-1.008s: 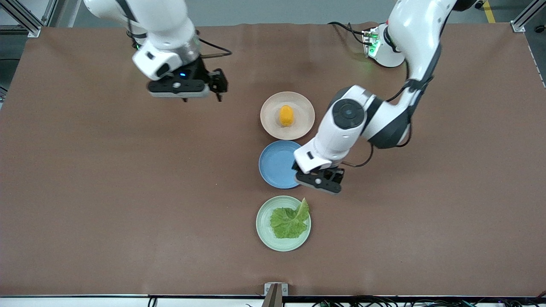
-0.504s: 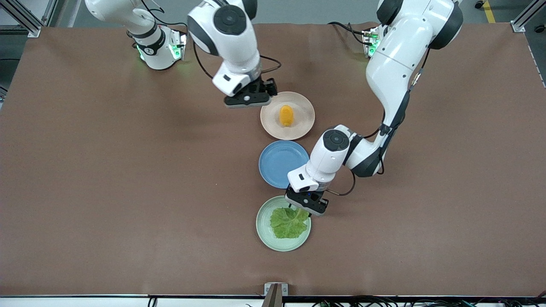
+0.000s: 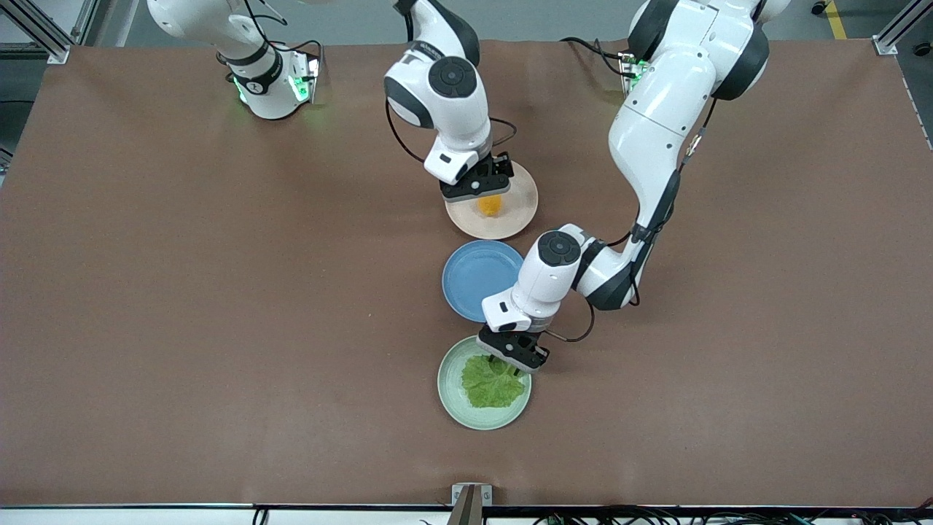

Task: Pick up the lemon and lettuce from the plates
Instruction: 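Grasp the lemon with the right gripper while the left gripper grasps the lettuce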

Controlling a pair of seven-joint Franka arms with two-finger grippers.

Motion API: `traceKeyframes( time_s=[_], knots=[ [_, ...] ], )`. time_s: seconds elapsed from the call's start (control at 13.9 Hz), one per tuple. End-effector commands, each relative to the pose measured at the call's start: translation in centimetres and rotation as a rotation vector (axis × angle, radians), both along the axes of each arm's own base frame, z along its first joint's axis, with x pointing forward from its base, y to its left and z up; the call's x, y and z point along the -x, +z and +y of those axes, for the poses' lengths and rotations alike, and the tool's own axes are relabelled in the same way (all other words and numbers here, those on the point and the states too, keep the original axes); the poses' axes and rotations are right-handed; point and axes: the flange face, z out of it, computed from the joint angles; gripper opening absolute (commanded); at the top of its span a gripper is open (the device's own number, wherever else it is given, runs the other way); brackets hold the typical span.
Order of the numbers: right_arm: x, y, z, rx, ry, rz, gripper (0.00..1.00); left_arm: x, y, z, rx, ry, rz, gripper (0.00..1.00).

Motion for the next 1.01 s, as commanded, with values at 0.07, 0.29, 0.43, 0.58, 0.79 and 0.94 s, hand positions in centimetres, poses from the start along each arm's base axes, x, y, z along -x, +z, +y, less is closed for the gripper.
traceKeyframes(
  time_s=[0.07, 0.29, 0.43, 0.58, 0.79, 0.94],
  knots=[
    [0.1, -2.2, 1.2, 0.018, -0.012, 0.01, 1.0, -0.4, -0.7, -0.1, -0.011, -0.026, -0.041, 0.27],
    [1.1, -4.2, 2.3, 0.029, -0.045, 0.023, 1.0, -0.3, 0.5, -0.6, -0.024, -0.05, -0.067, 0.0],
    [1.8, -5.5, 3.0, 0.035, -0.065, 0.032, 1.0, -0.6, 2.0, -0.7, -0.023, -0.05, -0.081, 0.0],
    [2.2, -7.1, 3.4, 0.027, -0.072, 0.03, 1.0, -1.1, 4.9, -0.1, -0.066, -0.028, -0.049, 0.0],
    [2.1, -9.2, 3.8, 0.012, -0.076, 0.022, 0.99, -3.4, 13.8, 4.4, -0.077, 0.087, 0.006, 0.0],
    [2.2, -9.4, 3.7, 0.022, -0.068, 0.025, 0.73, -3.3, 19.0, 8.8, -0.074, 0.183, 0.105, 0.0]
  ],
)
